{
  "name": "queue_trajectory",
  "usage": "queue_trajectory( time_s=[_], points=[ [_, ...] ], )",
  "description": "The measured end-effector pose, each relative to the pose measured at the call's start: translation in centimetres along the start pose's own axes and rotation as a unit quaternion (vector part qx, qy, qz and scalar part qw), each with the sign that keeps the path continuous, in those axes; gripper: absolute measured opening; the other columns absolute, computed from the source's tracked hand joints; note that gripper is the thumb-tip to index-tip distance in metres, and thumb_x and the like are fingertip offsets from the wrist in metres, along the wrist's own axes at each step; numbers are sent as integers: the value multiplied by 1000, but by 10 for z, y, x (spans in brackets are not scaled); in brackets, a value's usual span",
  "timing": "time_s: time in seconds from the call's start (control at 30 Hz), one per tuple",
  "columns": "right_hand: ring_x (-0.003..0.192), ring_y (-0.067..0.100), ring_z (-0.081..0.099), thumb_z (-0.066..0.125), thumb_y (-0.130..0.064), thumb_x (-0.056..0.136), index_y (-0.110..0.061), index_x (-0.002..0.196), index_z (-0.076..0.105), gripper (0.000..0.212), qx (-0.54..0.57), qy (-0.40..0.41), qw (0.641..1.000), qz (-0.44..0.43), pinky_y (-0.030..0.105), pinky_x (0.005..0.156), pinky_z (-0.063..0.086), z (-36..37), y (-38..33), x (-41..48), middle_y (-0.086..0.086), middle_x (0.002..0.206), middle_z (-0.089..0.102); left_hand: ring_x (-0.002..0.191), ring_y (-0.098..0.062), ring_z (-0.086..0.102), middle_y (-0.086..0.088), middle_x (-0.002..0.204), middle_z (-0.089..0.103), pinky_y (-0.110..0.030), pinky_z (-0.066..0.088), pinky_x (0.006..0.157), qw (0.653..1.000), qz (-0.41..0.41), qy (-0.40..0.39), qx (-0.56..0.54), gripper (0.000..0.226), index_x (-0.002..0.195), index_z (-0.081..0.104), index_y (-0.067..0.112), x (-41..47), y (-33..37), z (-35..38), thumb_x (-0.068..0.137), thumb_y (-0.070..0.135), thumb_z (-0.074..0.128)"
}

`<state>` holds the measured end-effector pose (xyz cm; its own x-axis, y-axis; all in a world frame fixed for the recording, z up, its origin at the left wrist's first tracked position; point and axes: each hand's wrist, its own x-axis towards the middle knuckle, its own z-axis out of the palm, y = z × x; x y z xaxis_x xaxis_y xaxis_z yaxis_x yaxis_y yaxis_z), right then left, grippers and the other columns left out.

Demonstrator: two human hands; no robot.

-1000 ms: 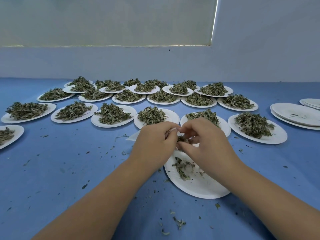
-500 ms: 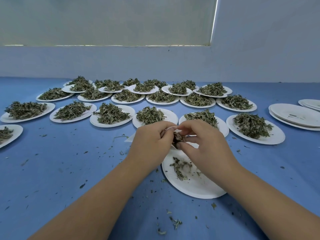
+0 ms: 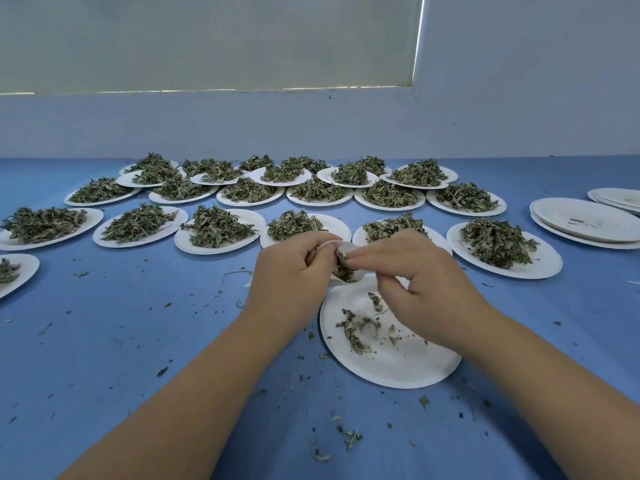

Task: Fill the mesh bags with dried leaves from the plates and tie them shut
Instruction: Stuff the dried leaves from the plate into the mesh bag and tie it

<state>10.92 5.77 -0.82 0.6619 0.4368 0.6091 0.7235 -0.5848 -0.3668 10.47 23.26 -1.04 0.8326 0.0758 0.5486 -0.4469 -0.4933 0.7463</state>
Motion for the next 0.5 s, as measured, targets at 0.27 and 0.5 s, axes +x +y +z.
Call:
queue_trajectory(
  time_s=[0.27,0.5],
  points=[
    [70,25,47,47,-3,78,-17,86,67,26,-132,-120,979,-101,46,74,46,3,-7,3,-25,82,53,56,3,55,19,69,66,-9,39,51,999,18,-35,17,20,99,75,22,-5,3,4,93,13,58],
    [85,5,58,57,-3,87,-30,96,75,33,97,-1,993,60,9,74,40,-17,-7,3,-20,94,68,49,2,54,23,54,59,-7,37,47,1000,-20,4,3,20,94,74,24,3,2,-8,95,16,57]
  ],
)
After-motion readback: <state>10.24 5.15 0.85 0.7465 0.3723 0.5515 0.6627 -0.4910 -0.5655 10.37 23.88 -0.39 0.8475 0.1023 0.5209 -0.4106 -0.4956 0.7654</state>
